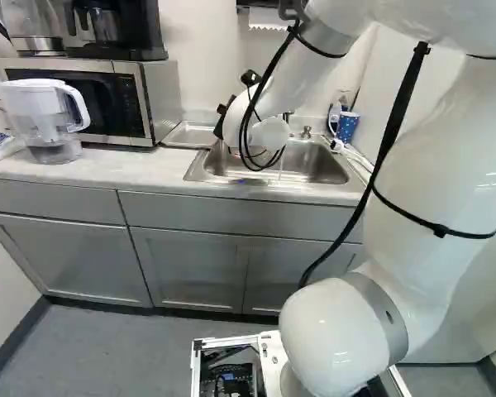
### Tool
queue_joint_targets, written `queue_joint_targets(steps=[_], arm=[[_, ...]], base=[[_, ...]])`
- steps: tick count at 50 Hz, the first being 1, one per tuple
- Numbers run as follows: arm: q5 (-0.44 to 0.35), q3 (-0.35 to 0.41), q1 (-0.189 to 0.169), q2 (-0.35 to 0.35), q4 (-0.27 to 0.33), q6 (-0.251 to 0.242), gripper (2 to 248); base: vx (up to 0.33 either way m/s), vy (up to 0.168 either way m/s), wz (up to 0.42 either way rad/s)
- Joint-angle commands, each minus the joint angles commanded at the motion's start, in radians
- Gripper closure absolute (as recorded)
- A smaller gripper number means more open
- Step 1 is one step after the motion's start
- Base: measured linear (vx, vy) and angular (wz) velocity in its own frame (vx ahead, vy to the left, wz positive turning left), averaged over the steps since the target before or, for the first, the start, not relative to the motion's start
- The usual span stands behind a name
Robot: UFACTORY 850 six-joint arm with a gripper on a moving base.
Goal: Rinse the cup and place it in the tray
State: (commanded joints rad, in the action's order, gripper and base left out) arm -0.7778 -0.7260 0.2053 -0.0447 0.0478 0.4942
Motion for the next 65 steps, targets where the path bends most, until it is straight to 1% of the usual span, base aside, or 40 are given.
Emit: queue_joint_targets(steps=[46, 55, 65], arm=[[0.0, 0.0, 0.0, 0.0, 0.0, -0.484, 125], [0.0, -0.003, 0.0, -0.003, 0.0, -0.484, 125], [0.0, -0.047, 0.008, -0.045, 0.0, -0.484, 125]], base=[[0.0, 0.0, 0.0], [0.0, 0.0, 0.0], [0.0, 0.0, 0.0]])
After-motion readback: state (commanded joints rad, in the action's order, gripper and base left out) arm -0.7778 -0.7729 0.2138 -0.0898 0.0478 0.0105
